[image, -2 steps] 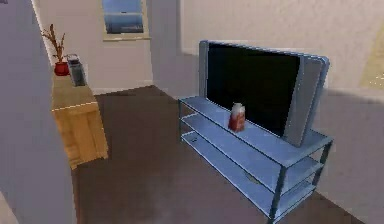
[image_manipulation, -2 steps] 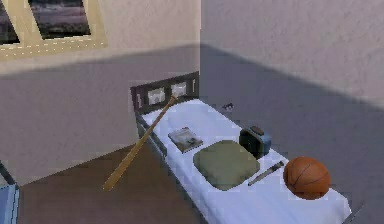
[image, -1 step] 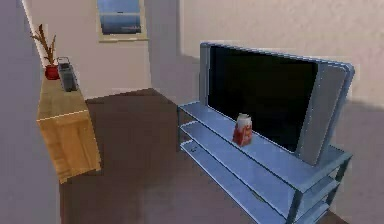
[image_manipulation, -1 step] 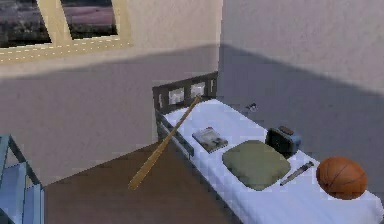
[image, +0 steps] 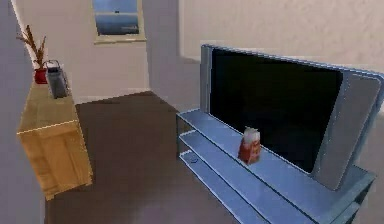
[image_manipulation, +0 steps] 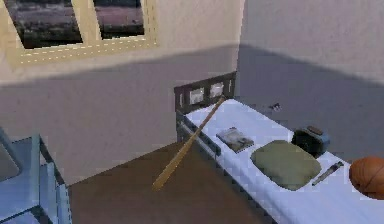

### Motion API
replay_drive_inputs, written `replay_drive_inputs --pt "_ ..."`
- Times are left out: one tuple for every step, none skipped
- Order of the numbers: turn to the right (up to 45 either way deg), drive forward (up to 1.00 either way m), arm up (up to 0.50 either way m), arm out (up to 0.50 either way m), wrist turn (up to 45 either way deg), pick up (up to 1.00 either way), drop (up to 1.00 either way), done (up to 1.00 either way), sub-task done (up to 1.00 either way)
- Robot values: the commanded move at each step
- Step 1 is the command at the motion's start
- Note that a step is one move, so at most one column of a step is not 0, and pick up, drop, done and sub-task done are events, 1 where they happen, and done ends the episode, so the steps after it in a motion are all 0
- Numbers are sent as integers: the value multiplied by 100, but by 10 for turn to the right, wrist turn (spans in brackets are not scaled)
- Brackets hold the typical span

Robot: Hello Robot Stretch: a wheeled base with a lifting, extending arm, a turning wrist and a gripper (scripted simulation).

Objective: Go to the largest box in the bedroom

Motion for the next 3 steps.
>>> replay_drive_inputs --pt "450 0 0 0 0 0 0 0 0" --pt "150 0 0 0 0 0 0 0 0" --pt "0 55 0 0 0 0 0 0 0"
